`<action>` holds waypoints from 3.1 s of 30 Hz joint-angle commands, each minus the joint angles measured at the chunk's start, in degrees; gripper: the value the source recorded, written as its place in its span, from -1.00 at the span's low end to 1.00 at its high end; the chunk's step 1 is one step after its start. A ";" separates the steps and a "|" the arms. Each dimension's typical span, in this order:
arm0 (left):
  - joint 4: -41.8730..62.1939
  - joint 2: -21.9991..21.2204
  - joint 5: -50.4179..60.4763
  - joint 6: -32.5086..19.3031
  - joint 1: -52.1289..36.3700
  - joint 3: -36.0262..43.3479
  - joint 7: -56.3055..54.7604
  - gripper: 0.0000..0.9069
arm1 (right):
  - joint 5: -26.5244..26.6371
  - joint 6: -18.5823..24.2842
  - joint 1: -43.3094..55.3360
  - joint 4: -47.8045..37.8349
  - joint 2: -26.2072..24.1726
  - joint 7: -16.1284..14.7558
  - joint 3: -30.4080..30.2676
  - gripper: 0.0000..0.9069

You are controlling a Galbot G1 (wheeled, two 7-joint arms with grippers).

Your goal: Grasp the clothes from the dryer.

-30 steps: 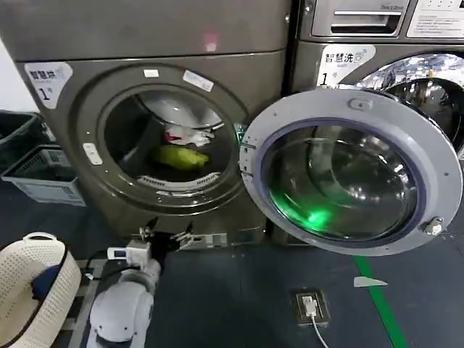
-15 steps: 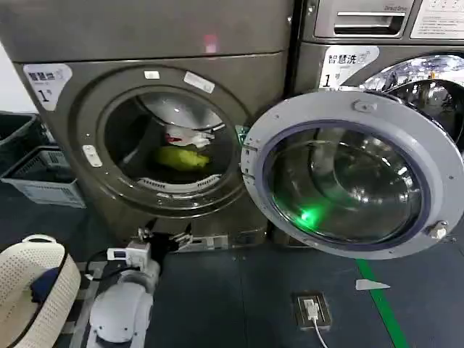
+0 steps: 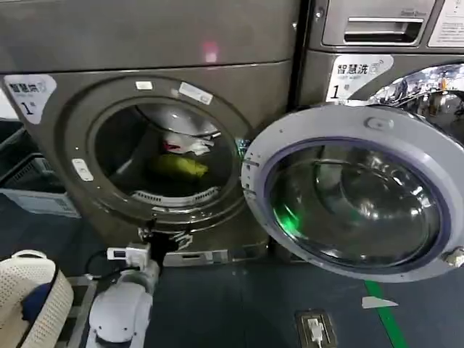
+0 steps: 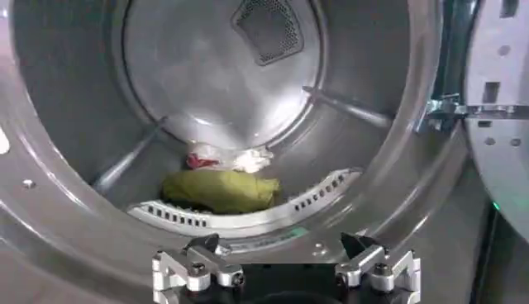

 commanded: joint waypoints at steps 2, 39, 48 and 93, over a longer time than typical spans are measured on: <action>0.09 -0.08 -0.39 2.81 -0.05 0.30 -0.72 1.00 | 0.07 -0.02 -0.06 -0.09 -0.01 0.01 0.09 1.00; 0.17 -0.21 -1.81 2.81 -0.67 -0.66 -1.30 1.00 | 0.01 -0.06 0.15 -0.32 0.73 -0.04 -0.12 1.00; 0.63 -0.23 -0.78 2.81 -0.86 -0.56 -1.27 1.00 | -0.11 -0.07 0.20 -0.29 0.66 0.25 -0.20 1.00; 64.79 -2.31 18.98 -15.22 -46.06 -1.55 2.05 1.00 | -0.08 0.78 0.83 -1.76 -0.24 0.01 -0.64 1.00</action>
